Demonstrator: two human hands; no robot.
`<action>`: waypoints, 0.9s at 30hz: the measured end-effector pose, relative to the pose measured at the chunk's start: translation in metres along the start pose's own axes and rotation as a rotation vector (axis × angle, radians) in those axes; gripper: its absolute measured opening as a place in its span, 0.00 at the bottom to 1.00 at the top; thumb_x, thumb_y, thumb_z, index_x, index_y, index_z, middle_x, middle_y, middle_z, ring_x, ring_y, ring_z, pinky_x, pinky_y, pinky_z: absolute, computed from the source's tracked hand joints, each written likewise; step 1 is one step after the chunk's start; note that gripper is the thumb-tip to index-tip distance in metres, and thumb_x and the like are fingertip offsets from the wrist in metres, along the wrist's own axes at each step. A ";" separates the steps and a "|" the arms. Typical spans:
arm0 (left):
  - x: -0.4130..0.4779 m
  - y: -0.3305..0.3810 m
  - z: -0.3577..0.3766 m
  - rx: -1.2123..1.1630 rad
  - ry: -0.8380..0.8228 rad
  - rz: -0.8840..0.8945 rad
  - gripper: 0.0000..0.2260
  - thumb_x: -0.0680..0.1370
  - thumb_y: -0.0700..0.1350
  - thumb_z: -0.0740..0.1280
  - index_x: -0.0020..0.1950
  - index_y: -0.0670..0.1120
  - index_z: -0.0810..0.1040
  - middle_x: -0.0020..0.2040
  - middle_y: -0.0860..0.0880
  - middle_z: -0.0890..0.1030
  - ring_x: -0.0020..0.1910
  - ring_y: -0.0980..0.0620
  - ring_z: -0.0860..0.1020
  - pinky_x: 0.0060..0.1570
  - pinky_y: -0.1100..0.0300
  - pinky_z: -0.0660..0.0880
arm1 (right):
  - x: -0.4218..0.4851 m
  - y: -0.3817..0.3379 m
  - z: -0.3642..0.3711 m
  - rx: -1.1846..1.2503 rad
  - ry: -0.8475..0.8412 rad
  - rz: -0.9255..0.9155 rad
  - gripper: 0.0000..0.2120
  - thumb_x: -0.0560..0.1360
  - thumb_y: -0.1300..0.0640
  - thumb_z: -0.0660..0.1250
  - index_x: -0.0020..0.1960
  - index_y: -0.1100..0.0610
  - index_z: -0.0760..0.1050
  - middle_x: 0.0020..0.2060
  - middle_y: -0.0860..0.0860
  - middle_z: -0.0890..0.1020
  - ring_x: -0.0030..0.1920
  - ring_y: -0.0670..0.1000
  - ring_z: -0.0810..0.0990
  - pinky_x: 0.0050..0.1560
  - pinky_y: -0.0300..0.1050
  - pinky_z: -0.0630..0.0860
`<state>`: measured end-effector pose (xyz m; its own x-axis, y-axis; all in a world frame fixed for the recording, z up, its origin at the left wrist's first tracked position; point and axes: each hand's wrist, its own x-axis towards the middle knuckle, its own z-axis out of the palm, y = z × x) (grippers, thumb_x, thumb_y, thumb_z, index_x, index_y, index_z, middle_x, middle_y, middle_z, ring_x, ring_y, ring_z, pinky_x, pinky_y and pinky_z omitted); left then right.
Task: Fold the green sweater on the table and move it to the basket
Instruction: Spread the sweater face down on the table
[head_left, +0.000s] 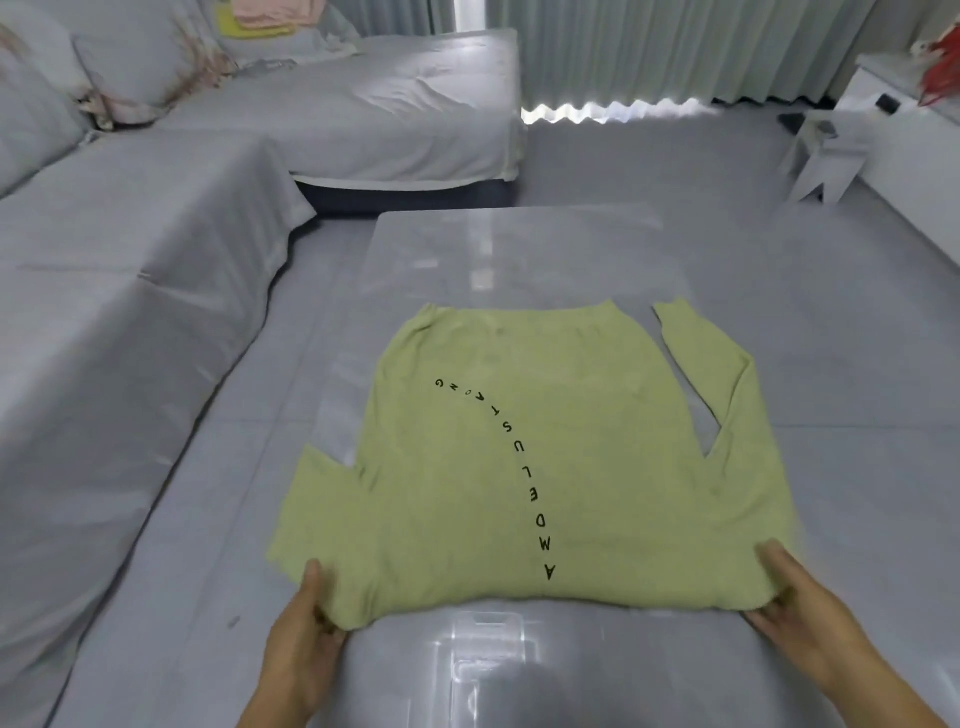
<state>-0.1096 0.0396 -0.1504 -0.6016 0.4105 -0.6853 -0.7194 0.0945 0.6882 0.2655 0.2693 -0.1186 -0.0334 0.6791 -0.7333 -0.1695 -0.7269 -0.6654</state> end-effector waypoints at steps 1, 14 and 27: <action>-0.004 -0.003 0.001 0.065 -0.072 0.012 0.12 0.79 0.45 0.61 0.60 0.43 0.74 0.51 0.47 0.82 0.54 0.46 0.78 0.48 0.56 0.79 | -0.002 0.004 0.001 -0.019 -0.053 0.013 0.11 0.77 0.54 0.60 0.59 0.53 0.69 0.48 0.47 0.78 0.48 0.49 0.76 0.58 0.50 0.73; -0.005 0.090 0.091 -0.058 -0.247 0.130 0.09 0.80 0.45 0.57 0.44 0.47 0.75 0.42 0.49 0.83 0.41 0.53 0.82 0.43 0.59 0.80 | -0.011 -0.088 0.061 0.148 -0.298 -0.125 0.04 0.74 0.58 0.63 0.45 0.56 0.75 0.39 0.51 0.85 0.37 0.46 0.84 0.33 0.39 0.81; 0.044 0.004 0.137 1.016 -0.014 0.487 0.07 0.73 0.39 0.68 0.50 0.43 0.74 0.41 0.45 0.75 0.42 0.47 0.72 0.43 0.59 0.67 | 0.053 0.005 0.112 -0.398 -0.114 -0.274 0.09 0.75 0.65 0.65 0.55 0.63 0.72 0.35 0.54 0.77 0.34 0.50 0.74 0.28 0.30 0.74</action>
<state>-0.0914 0.1826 -0.1455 -0.7325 0.6147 -0.2926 0.2107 0.6134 0.7611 0.1523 0.3131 -0.1451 -0.1514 0.8413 -0.5190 0.2012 -0.4878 -0.8495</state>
